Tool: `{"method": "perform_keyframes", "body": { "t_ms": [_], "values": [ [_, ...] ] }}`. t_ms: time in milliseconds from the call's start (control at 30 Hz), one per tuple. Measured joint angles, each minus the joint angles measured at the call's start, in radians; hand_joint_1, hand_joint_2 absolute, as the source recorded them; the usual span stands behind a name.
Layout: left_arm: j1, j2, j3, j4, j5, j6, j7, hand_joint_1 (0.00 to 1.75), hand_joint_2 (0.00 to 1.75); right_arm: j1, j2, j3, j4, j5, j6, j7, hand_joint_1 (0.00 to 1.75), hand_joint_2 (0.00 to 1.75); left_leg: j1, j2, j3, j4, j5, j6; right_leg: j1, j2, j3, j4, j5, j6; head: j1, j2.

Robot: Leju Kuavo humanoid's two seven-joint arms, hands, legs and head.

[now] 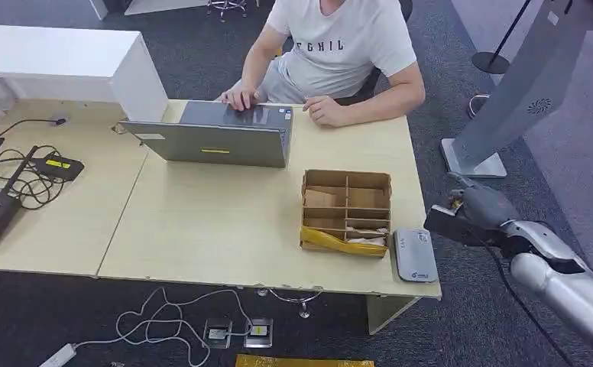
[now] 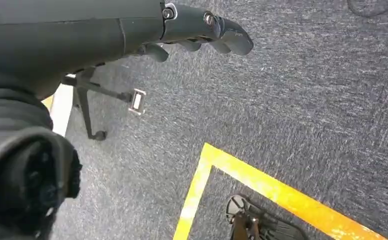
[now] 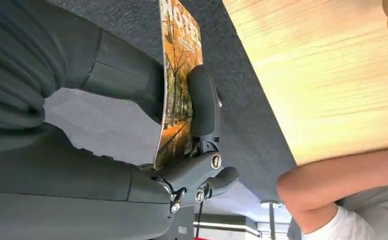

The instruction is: Pass the card to the sensor for recognition and then transmit it.

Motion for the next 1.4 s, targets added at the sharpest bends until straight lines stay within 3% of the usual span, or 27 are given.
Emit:
{"method": "perform_keyframes", "body": {
  "t_ms": [700,1400],
  "values": [
    [0.000,0.001,-0.008,0.000,-0.002,0.002,0.000,0.00,0.00,0.033,0.006,0.000,0.000,-0.026,-0.008,0.003,1.75,1.75,0.000,0.000,0.000,0.000,0.000,0.000,0.000,-0.001,0.000,0.000,0.000,0.000,0.000,0.000],
    [-0.002,0.003,-0.015,0.000,-0.004,0.007,0.003,0.00,0.00,0.107,0.064,0.002,0.025,-0.019,-0.031,-0.034,1.75,1.75,0.000,0.000,0.000,0.000,0.000,0.000,0.000,0.000,-0.001,0.000,0.000,0.000,0.000,0.000]
  ]
}}
